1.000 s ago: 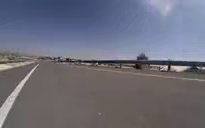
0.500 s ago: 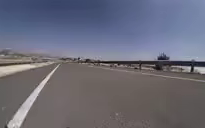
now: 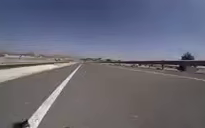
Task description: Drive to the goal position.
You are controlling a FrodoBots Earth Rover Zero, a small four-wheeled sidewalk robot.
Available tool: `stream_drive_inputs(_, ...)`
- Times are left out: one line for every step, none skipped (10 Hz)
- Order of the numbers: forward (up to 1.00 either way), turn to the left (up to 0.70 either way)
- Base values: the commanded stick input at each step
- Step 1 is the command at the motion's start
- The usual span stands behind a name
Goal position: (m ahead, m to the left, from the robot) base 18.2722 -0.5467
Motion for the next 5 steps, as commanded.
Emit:
stream_drive_inputs(0.70,0.00)
stream_drive_inputs(0.70,0.00)
stream_drive_inputs(0.70,0.00)
stream_drive_inputs(0.70,0.00)
stream_drive_inputs(0.70,0.00)
